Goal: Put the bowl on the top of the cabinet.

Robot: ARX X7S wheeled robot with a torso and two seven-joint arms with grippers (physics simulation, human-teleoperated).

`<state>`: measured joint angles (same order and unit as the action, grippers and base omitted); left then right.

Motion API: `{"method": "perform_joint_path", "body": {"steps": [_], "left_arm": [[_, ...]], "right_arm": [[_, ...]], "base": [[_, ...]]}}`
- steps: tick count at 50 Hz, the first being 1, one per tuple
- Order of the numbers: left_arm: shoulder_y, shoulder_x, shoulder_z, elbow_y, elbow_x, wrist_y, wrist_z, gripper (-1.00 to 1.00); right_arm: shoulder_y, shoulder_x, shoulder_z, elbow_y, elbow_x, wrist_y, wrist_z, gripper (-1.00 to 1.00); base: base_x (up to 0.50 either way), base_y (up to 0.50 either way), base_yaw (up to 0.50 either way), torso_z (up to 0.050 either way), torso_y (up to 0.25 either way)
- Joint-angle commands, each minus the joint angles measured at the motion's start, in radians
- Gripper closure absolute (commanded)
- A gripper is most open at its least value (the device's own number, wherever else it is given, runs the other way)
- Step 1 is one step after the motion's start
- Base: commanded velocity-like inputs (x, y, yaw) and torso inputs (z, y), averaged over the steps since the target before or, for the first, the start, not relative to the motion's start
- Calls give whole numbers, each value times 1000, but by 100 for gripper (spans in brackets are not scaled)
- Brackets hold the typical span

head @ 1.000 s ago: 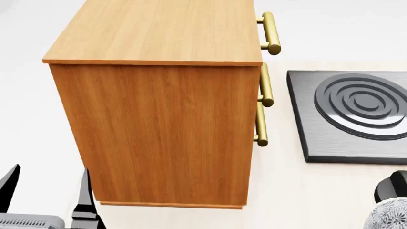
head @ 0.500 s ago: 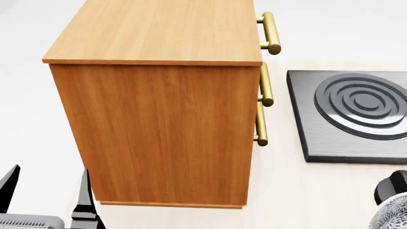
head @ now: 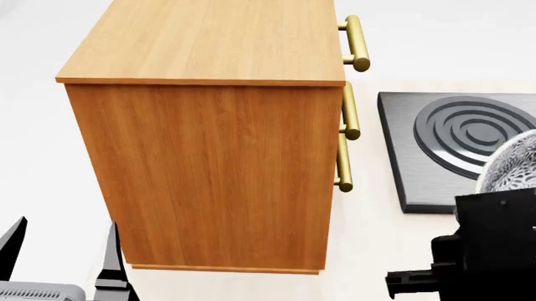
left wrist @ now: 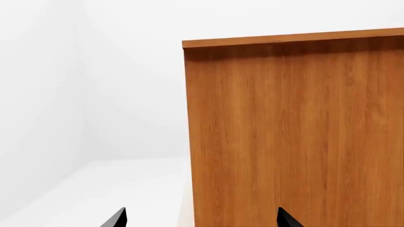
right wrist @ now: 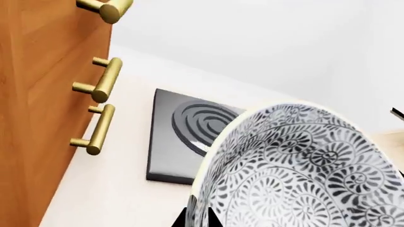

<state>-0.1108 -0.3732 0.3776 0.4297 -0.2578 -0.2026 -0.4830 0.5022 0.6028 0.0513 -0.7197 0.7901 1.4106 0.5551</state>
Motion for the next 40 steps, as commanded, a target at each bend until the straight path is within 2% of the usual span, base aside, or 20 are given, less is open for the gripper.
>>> {"method": "perform_joint_path", "body": {"steps": [1, 3, 17, 29, 40], "left_arm": [[-1, -3, 1, 5, -5, -4, -2, -100], [2, -3, 1, 1, -4, 2, -2, -100], [-4, -1, 10, -5, -2, 2, -3, -100], [-4, -3, 13, -12, -2, 7, -3, -100], [-8, -3, 18, -9, -3, 0, -6, -100]], "right_arm": [[393, 85, -31, 159, 748, 142, 526, 100], [492, 81, -93, 234, 815, 142, 595, 100], [836, 79, -336, 495, 962, 128, 750, 100], [1071, 21, -508, 648, 969, 131, 759, 100], [1217, -34, -591, 745, 964, 107, 744, 100]], "base": [[0, 0, 0, 0, 0], [0, 0, 0, 0, 0], [0, 0, 0, 0, 1], [0, 0, 0, 0, 0], [0, 0, 0, 0, 1]]}}
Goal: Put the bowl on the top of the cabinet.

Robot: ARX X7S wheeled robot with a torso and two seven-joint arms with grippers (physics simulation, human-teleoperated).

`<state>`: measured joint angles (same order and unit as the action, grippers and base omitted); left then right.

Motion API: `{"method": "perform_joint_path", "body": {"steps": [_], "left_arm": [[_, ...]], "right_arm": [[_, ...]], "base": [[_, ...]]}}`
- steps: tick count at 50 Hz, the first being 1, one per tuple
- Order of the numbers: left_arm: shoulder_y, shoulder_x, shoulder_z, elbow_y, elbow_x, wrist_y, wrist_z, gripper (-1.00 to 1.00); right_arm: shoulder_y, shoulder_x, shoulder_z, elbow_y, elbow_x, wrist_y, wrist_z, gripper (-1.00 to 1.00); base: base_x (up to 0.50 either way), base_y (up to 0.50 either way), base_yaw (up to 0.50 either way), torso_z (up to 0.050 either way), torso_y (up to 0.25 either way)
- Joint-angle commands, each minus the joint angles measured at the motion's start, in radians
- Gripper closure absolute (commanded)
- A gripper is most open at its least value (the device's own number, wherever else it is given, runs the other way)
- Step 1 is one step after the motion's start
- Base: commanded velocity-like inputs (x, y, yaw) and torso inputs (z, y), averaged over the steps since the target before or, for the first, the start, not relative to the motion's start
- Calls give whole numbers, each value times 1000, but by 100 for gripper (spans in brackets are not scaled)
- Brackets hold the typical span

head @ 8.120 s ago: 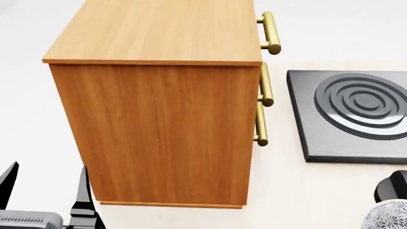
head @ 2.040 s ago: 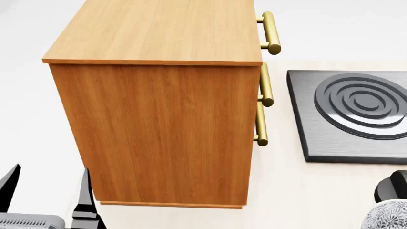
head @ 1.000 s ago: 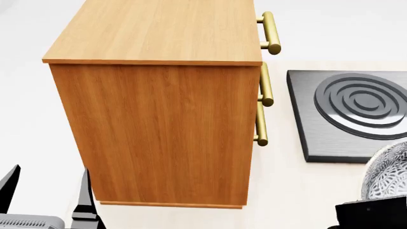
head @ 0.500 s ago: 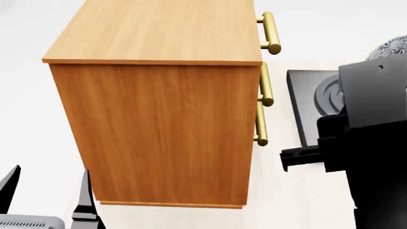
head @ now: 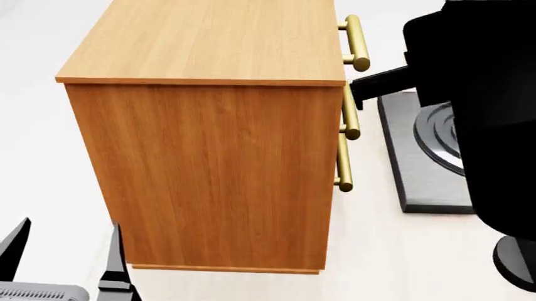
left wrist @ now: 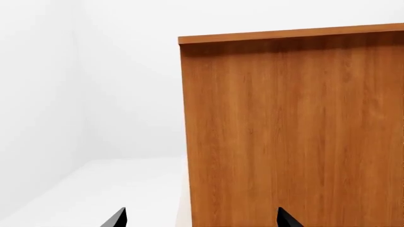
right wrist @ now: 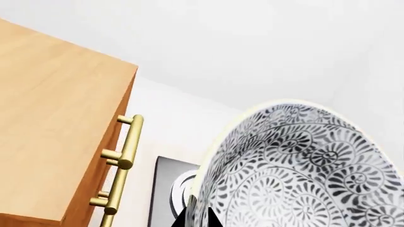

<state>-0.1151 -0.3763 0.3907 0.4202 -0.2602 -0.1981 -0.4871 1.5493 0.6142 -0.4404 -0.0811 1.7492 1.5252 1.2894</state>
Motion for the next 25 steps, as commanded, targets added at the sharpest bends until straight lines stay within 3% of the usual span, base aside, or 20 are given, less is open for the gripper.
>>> {"method": "perform_joint_path", "body": {"steps": [1, 25], "left_arm": [[-5, 0, 6, 1, -1, -6, -2, -100], [-5, -5, 9, 0, -4, -2, -5, -100]], "right_arm": [[183, -55, -106, 112, -4, -8, 1, 100], [327, -212, -228, 180, -76, -51, -73, 100]], "base": [[0, 0, 0, 0, 0], [0, 0, 0, 0, 0]]}}
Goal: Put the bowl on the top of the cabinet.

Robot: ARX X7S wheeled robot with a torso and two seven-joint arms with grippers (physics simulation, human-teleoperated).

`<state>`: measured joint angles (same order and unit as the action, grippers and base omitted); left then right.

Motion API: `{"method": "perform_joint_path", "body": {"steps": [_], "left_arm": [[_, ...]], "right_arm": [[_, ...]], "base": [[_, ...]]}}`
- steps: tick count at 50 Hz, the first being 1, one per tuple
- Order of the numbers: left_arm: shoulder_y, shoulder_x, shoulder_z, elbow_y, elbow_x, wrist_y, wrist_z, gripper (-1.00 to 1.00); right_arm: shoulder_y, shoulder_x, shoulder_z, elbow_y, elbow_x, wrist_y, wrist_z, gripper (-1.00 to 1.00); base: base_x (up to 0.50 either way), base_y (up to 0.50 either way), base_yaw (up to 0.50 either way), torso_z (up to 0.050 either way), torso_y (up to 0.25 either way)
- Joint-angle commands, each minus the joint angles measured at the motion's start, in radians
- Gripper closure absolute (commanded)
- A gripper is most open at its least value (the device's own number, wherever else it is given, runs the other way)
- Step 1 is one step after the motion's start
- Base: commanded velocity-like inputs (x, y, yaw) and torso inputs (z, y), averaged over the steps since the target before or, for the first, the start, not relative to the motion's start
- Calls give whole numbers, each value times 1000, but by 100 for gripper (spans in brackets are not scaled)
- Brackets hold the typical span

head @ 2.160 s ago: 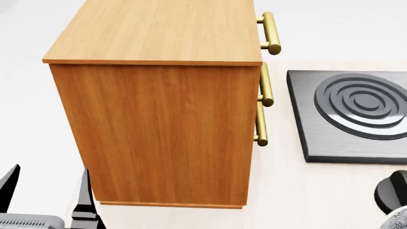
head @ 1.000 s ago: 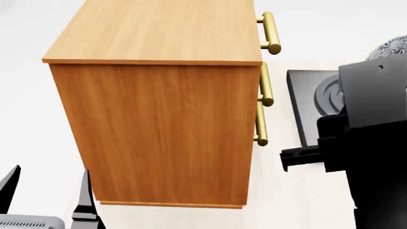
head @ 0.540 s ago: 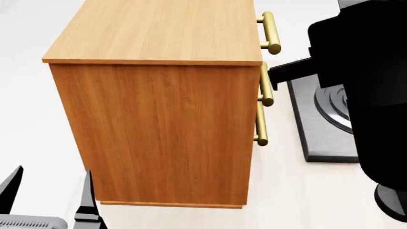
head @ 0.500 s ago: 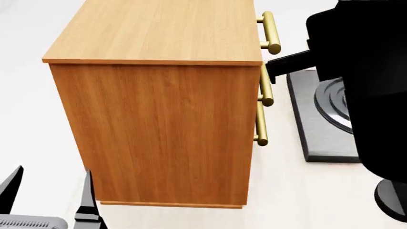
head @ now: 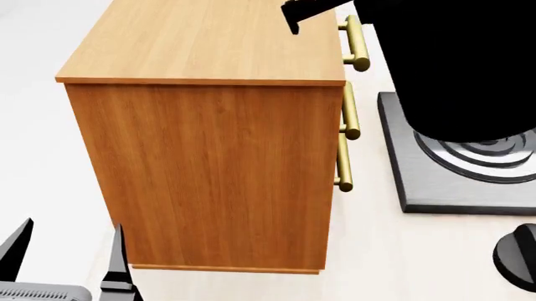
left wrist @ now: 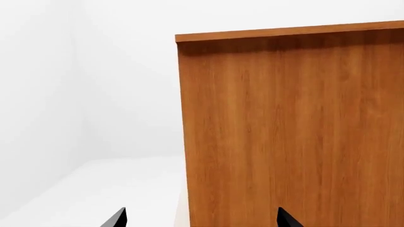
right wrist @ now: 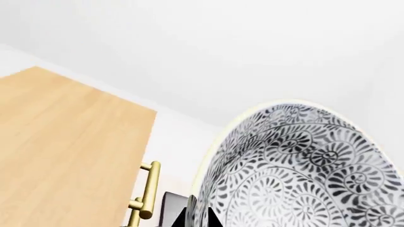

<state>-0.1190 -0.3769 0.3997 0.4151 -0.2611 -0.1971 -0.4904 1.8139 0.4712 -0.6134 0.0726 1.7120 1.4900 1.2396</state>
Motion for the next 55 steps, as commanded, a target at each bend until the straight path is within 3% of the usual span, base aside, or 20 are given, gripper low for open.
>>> {"method": "perform_joint_path", "body": {"steps": [1, 12, 29, 55], "left_arm": [[0, -6, -1, 10, -5, -4, -3, -100], [-2, -7, 2, 13, -3, -8, -7, -100], [0, -10, 4, 5, -5, 3, -7, -100], [12, -14, 7, -4, -9, 22, -9, -100]], "right_arm": [[63, -74, -57, 27, -38, -20, -21, 100], [107, -141, -96, 49, -52, -38, -62, 100], [44, -198, -148, 2, -79, -94, -83, 100], [-45, -200, -228, -48, -152, -143, -158, 100]], "base": [[0, 0, 0, 0, 0], [0, 0, 0, 0, 1], [0, 0, 0, 0, 0], [0, 0, 0, 0, 1]]}}
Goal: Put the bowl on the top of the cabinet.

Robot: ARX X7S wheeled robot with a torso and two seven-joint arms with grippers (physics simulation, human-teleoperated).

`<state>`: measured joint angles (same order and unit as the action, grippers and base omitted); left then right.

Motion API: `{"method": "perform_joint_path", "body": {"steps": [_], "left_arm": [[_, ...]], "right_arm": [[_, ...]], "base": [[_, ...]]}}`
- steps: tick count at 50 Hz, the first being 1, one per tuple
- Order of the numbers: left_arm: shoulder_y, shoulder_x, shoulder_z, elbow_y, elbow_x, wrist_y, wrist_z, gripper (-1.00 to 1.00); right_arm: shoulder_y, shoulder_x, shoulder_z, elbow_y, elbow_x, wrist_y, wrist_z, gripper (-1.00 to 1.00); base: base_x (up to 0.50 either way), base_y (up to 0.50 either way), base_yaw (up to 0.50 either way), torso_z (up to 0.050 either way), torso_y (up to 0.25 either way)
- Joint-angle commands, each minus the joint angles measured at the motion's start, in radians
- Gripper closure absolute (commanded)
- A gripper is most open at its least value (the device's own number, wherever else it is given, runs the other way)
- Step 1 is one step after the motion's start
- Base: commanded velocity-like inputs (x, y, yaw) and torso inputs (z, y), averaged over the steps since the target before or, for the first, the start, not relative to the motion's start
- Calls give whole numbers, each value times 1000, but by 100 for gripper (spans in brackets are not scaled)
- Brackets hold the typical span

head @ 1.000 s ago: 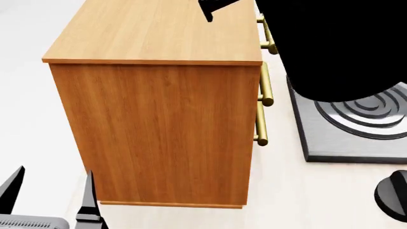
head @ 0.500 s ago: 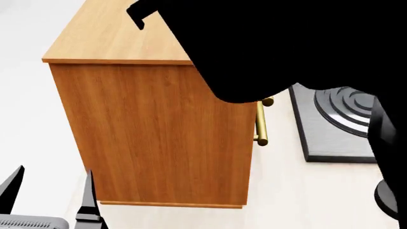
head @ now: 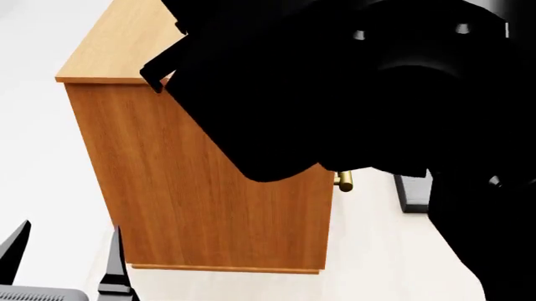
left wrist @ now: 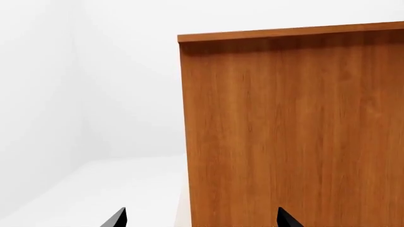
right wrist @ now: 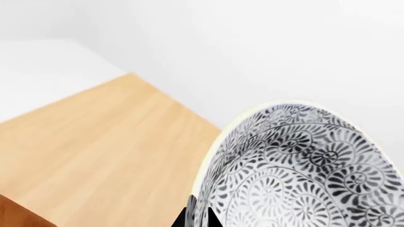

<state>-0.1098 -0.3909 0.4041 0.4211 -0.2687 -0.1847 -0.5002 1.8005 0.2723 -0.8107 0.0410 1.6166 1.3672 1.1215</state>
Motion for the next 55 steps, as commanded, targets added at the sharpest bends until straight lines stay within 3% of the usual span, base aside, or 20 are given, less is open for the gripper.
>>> {"method": "perform_joint_path", "body": {"steps": [1, 22, 55], "left_arm": [[4, 0, 2, -12, -1, 13, 1, -100], [-1, 0, 9, -15, -4, 10, -1, -100], [-13, -3, 15, -25, -7, 3, -6, -100]], "right_arm": [[-39, -3, -35, -18, -67, -28, -49, 100], [-133, -13, -103, 1, -181, -122, -152, 100], [-97, -90, -200, 188, -329, -209, -298, 100]], "base": [[0, 0, 0, 0, 0], [0, 0, 0, 0, 0], [0, 0, 0, 0, 0]]}}
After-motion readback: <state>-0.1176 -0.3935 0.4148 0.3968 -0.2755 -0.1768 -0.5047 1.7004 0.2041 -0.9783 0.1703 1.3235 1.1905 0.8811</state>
